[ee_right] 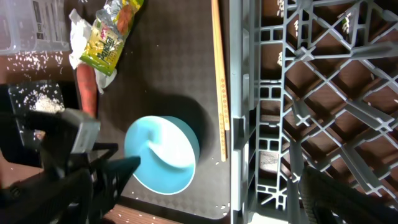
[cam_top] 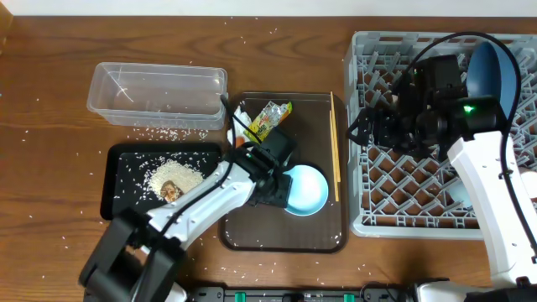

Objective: Sort waste into correct bins and load items into the dishwasher rack
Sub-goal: 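Regrasp the bowl rim with the left gripper and lift it rightward, then hand the bowl from the left gripper to the right gripper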

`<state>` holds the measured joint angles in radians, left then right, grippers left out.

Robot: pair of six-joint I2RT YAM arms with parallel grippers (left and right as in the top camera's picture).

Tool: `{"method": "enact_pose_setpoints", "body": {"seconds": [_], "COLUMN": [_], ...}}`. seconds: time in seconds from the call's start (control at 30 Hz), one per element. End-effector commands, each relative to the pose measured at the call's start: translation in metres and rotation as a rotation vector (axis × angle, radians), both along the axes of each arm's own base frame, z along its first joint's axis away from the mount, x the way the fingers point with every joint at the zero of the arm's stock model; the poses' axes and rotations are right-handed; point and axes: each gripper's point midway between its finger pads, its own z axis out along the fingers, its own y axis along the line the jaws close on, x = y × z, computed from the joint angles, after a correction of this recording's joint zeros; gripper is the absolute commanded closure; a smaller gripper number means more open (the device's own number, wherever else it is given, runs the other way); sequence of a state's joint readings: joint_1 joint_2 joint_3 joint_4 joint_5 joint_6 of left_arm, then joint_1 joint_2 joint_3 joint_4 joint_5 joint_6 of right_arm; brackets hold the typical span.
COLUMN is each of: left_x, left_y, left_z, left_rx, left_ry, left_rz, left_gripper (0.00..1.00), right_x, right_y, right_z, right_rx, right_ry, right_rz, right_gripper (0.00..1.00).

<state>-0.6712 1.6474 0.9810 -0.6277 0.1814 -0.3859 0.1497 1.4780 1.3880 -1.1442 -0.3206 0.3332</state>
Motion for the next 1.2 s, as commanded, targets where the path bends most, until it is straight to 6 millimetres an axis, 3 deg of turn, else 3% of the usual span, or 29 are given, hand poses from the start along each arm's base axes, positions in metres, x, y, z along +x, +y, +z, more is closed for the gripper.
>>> {"method": "enact_pose_setpoints", "body": {"seconds": [0.0,0.1,0.23,0.37,0.5,0.73,0.9,1.17], "left_x": [0.004,0.003,0.002,0.009,0.026,0.041,0.044,0.042], "left_y": [0.008,0.007,0.007,0.007,0.010,0.034,0.055,0.068], "left_z": [-0.015,-0.023,-0.019,0.004,0.046,0.111,0.116,0.107], "left_rx": [0.065,0.071,0.061,0.030,-0.040,-0.130,-0.093,-0.040], "left_ry": [-0.006,0.015,0.014,-0.029,-0.127,-0.296,-0.316,-0.282], "left_rz": [-0.016,-0.018,-0.022,-0.010,0.026,0.090,0.143,0.169], "left_gripper": [0.59,0.75,0.94,0.94,0.94,0.94,0.94,0.94], "right_x": [-0.002,-0.003,-0.004,-0.005,-0.007,-0.008,-0.012,-0.019], "right_y": [0.001,0.001,0.001,0.001,0.001,0.007,0.034,0.084], "right_z": [0.005,0.005,0.005,0.004,0.004,0.004,0.008,0.014], "right_rx": [-0.002,-0.002,-0.003,-0.004,-0.005,0.007,0.033,0.023], "right_ry": [-0.012,-0.008,-0.005,0.003,0.010,0.009,-0.017,-0.105], "right_rz": [-0.003,-0.003,-0.002,-0.002,-0.002,0.016,0.096,0.251], "right_gripper": [0.01,0.01,0.01,0.01,0.01,0.01,0.01,0.01]}}
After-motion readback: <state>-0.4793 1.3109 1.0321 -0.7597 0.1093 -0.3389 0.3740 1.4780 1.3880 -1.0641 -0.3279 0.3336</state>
